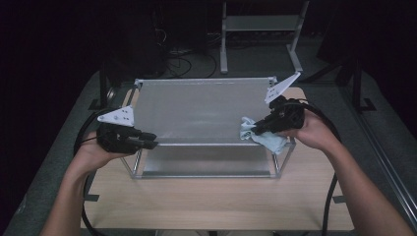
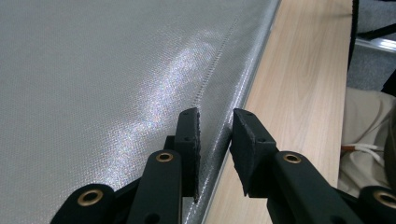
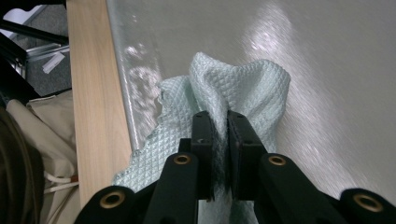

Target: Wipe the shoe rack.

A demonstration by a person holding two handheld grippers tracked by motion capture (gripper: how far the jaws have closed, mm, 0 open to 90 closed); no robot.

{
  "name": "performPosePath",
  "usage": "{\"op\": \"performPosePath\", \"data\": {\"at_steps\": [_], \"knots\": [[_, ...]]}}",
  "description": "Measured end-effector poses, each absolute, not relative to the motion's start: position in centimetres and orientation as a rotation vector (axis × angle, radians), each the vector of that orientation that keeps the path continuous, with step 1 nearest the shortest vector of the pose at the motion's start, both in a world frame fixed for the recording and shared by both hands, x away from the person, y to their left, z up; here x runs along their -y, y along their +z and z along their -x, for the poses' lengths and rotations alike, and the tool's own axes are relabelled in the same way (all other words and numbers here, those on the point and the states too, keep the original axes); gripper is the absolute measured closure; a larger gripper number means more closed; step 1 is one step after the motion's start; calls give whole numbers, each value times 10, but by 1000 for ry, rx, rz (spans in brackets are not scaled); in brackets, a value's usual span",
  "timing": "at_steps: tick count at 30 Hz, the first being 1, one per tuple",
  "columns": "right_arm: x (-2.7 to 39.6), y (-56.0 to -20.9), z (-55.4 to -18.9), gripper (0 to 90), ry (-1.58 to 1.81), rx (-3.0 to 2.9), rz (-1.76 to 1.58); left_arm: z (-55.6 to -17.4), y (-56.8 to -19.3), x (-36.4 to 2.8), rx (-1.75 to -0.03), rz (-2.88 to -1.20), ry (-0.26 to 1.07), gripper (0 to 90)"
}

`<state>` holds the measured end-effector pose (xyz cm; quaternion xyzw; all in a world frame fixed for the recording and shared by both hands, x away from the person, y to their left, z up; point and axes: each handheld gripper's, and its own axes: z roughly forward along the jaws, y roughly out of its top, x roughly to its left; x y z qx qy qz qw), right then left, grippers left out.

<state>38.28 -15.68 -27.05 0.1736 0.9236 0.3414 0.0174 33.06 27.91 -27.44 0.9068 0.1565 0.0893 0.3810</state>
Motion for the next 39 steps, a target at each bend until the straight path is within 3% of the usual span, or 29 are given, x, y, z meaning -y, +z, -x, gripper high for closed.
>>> {"op": "performPosePath", "data": {"at_steps": [7,15,23,29,35,39], "knots": [[179,-269,-378,819,1045,-2859,-595,-332,-275,-277,-389,-2310,228,719],[126,-270,-385,817,1051,-2885,-489,-333,-276,-278,-382,-2306,223,720],[171,-265,-372,819,971,-2851,-606,-329,-276,-278,-395,-2302,250,717],[149,-270,-376,818,1037,-2850,-564,-330,-274,-277,-398,-2320,242,717],[172,-269,-379,821,1048,-2867,-608,-331,-275,-277,-381,-2316,237,718],[146,-270,-380,821,1050,-2872,-538,-331,-274,-277,-383,-2323,237,717]]}}
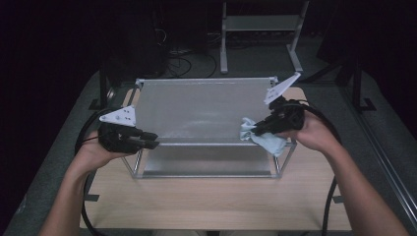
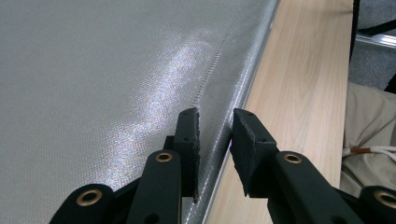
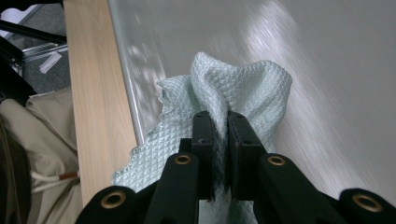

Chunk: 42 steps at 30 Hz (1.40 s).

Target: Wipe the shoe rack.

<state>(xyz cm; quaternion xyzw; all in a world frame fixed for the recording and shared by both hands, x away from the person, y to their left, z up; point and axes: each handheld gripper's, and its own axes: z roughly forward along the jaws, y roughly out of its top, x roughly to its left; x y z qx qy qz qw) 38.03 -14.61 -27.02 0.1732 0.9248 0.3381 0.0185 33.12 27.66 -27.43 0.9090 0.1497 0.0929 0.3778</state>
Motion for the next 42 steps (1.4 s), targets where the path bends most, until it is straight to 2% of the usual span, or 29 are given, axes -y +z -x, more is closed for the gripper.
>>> {"op": "performPosePath", "data": {"at_steps": [4,10,17,24,30,36,42], "knots": [[119,-269,-384,821,1028,-2906,-441,-331,-274,-276,-386,-2321,237,717],[137,-267,-380,822,1021,-2905,-469,-331,-274,-276,-384,-2323,238,716],[105,-268,-377,820,1069,-2911,-381,-331,-273,-274,-384,-2339,240,712],[115,-267,-376,821,1056,-2902,-418,-332,-274,-273,-382,-2330,243,705],[69,-269,-377,821,1115,-2910,-311,-333,-274,-272,-381,-2338,247,698],[94,-268,-378,823,1082,-2918,-374,-334,-274,-270,-373,-2340,247,699],[77,-268,-378,823,1087,-2912,-323,-333,-273,-268,-375,-2350,257,697]]}}
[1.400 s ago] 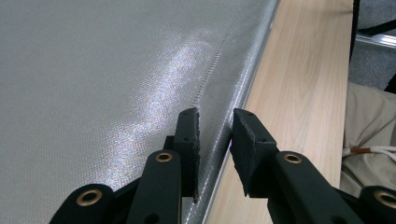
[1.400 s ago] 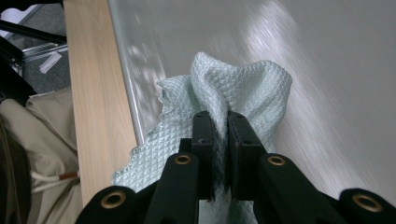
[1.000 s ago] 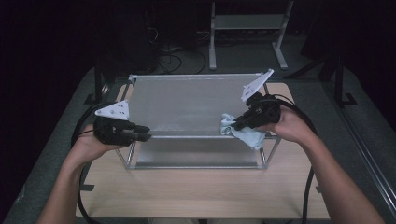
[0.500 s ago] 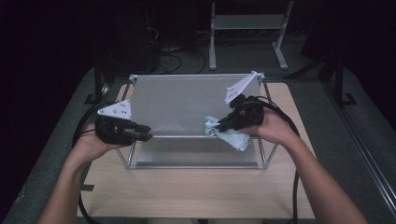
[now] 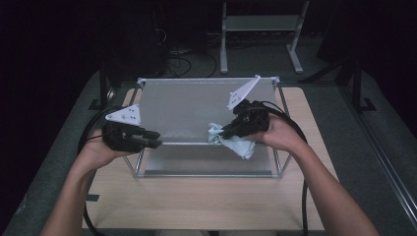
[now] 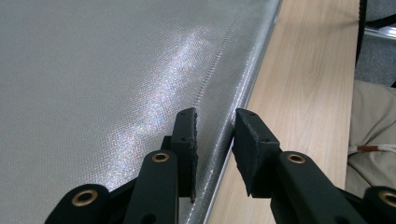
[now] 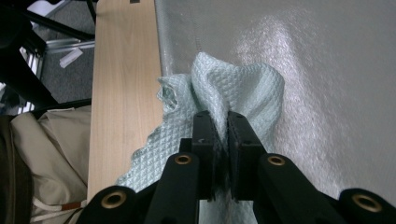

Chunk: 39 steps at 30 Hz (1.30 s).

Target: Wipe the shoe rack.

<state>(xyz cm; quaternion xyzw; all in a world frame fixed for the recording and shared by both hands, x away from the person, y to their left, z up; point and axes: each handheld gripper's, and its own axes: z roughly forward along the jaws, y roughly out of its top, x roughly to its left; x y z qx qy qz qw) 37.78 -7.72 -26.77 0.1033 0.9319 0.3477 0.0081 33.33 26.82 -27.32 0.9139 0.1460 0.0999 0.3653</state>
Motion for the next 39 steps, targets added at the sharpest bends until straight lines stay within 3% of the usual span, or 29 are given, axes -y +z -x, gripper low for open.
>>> {"op": "performPosePath", "data": {"at_steps": [2,12,24,31,34,39], "knots": [[80,-268,-379,823,1082,-2916,-325,-333,-273,-268,-374,-2348,256,698],[180,-268,-376,825,1002,-2855,-595,-335,-274,-269,-373,-2342,245,698],[154,-268,-379,825,1009,-2866,-507,-335,-272,-267,-371,-2364,248,696],[184,-271,-379,826,1030,-2832,-617,-334,-272,-262,-366,-2362,255,682],[185,-273,-378,826,1044,-2823,-623,-332,-271,-255,-339,-2361,248,645],[180,-273,-373,829,1049,-2834,-594,-332,-270,-233,-288,-2405,264,661]]}}
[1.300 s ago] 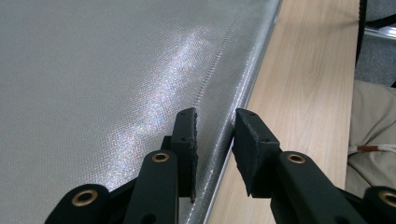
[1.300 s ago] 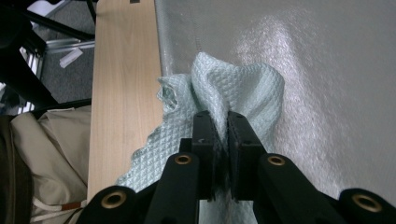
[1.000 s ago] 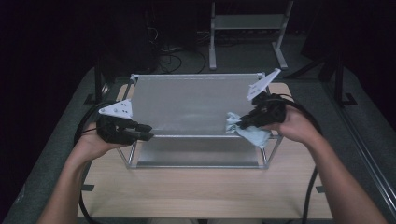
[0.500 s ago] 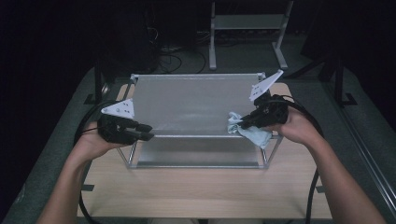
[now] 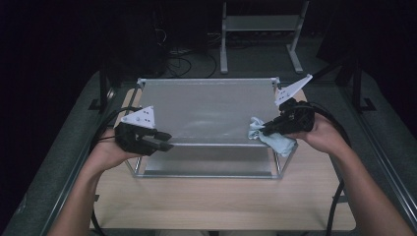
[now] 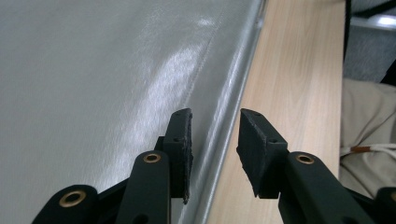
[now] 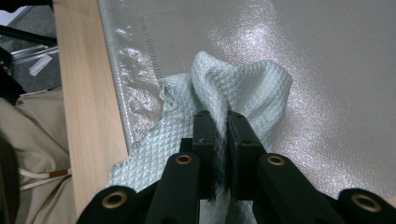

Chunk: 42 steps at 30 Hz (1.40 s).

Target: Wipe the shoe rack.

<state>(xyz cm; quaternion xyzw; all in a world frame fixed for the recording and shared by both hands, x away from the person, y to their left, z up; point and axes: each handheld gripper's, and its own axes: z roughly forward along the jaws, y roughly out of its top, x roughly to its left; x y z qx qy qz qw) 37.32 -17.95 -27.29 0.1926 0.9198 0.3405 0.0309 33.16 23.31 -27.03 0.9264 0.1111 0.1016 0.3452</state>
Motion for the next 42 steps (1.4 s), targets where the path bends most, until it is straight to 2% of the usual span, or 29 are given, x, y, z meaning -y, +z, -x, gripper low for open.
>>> {"op": "performPosePath", "data": {"at_steps": [8,12,15,22,26,33,42], "knots": [[179,-273,-362,834,1064,-2873,-549,-336,-270,-238,-307,-2406,269,664],[170,-272,-354,834,1064,-2916,-493,-347,-270,-243,-382,-2404,340,662],[160,-272,-352,833,1066,-2954,-437,-353,-268,-244,-425,-2396,339,669],[136,-271,-352,831,1102,-2995,-347,-345,-269,-221,-299,-2394,251,662],[133,-270,-355,830,1092,-2987,-330,-345,-269,-219,-292,-2399,245,668],[162,-272,-379,830,1049,-2887,-536,-345,-270,-216,-268,-2390,211,660],[133,-272,-372,830,1076,-2928,-388,-344,-271,-207,-258,-2395,202,655]]}}
